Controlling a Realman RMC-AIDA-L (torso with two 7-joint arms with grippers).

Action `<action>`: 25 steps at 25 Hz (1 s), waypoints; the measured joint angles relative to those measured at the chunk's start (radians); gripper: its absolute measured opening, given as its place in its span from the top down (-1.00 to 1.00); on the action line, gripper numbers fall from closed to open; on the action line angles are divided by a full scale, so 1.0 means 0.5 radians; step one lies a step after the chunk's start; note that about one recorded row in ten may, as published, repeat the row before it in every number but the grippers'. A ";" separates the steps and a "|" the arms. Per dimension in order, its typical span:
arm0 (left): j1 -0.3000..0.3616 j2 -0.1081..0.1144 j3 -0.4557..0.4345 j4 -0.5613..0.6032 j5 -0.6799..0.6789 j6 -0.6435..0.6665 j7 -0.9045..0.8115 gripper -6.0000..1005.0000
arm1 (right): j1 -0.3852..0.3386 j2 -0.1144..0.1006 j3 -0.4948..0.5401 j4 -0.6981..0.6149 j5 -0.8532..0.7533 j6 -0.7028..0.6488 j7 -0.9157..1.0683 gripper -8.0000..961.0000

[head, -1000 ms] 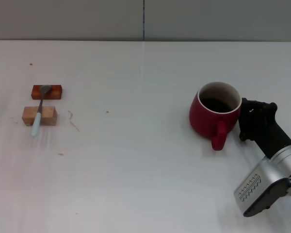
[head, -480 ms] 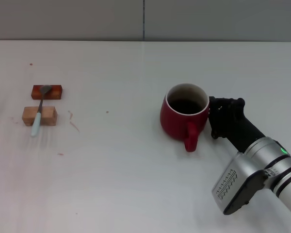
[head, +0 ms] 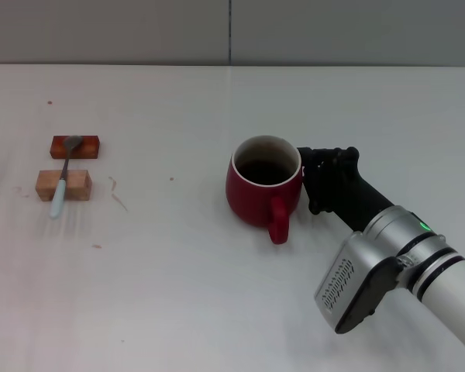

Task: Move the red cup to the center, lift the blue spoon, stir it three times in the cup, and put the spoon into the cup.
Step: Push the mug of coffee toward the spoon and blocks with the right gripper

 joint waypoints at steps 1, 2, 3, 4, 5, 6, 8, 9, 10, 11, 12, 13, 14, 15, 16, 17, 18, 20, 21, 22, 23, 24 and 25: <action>0.001 0.000 0.000 0.000 0.000 0.001 -0.009 -0.70 | -0.001 0.000 0.007 -0.003 0.000 0.000 0.000 0.91; 0.002 0.000 0.000 0.000 0.000 0.001 -0.021 -0.70 | -0.006 0.000 0.014 -0.006 0.003 0.000 0.000 0.91; 0.003 0.001 0.000 0.000 0.000 0.001 -0.032 -0.70 | -0.013 0.000 0.020 -0.010 0.008 0.000 0.000 0.91; 0.003 0.002 0.000 0.000 0.000 0.002 -0.037 -0.70 | -0.035 0.000 0.032 -0.011 0.011 0.000 0.001 0.91; 0.003 0.002 0.000 0.000 0.000 0.002 -0.041 -0.70 | -0.035 0.000 0.032 -0.011 0.011 0.000 0.001 0.91; 0.003 0.003 0.000 0.001 0.000 0.002 -0.042 -0.70 | -0.048 0.000 0.038 -0.008 0.012 0.000 0.001 0.91; 0.003 0.005 0.000 0.002 0.000 0.002 -0.042 -0.70 | -0.071 0.000 0.038 0.009 0.012 -0.008 0.001 0.91; 0.000 0.006 0.000 0.003 0.000 0.001 -0.042 -0.70 | -0.090 0.000 0.039 0.037 0.013 -0.013 0.001 0.91; 0.000 0.006 0.000 0.003 0.000 0.001 -0.042 -0.70 | -0.090 0.000 0.039 0.037 0.013 -0.013 0.001 0.91; -0.002 0.007 0.000 0.003 0.000 -0.001 -0.042 -0.70 | -0.097 0.000 0.039 0.051 0.013 -0.014 -0.001 0.91; -0.003 0.007 0.000 0.003 0.000 -0.004 -0.042 -0.70 | -0.105 0.000 0.039 0.066 0.013 -0.015 -0.003 0.91; -0.005 0.007 0.000 0.003 0.000 -0.005 -0.042 -0.70 | -0.113 0.000 0.039 0.085 0.013 -0.015 -0.006 0.91; -0.007 0.007 0.000 0.004 0.000 -0.006 -0.042 -0.70 | -0.125 0.000 0.039 0.122 0.011 -0.016 -0.016 0.91; -0.007 0.007 0.000 0.005 0.000 -0.007 -0.042 -0.70 | -0.125 0.000 0.039 0.122 0.011 -0.016 -0.016 0.91; -0.008 0.007 0.000 0.006 0.000 -0.008 -0.042 -0.70 | -0.132 0.000 0.039 0.140 0.008 -0.017 -0.020 0.91; -0.008 0.007 0.000 0.006 0.000 -0.010 -0.042 -0.70 | -0.138 0.000 0.039 0.159 0.007 -0.017 -0.025 0.91; -0.008 0.007 0.000 0.007 0.000 -0.011 -0.042 -0.70 | -0.145 0.000 0.039 0.182 0.005 -0.018 -0.034 0.91; -0.004 0.009 0.000 0.011 0.000 -0.012 -0.042 -0.70 | -0.156 0.000 0.039 0.214 0.004 -0.019 -0.045 0.91; -0.004 0.009 0.000 0.011 0.000 -0.012 -0.042 -0.70 | -0.161 0.000 0.039 0.233 0.003 -0.020 -0.049 0.91; -0.002 0.009 0.000 0.012 0.000 -0.012 -0.043 -0.70 | -0.164 0.000 0.039 0.251 0.003 -0.022 -0.050 0.91; -0.001 0.009 0.000 0.012 0.000 -0.011 -0.043 -0.70 | -0.166 0.000 0.039 0.262 0.003 -0.023 -0.050 0.91; 0.002 0.009 0.000 0.012 0.000 -0.006 -0.043 -0.70 | -0.166 0.000 0.039 0.271 0.002 -0.023 -0.051 0.91; 0.002 0.009 0.000 0.012 0.000 -0.006 -0.043 -0.70 | -0.163 0.000 0.039 0.272 0.002 -0.023 -0.051 0.91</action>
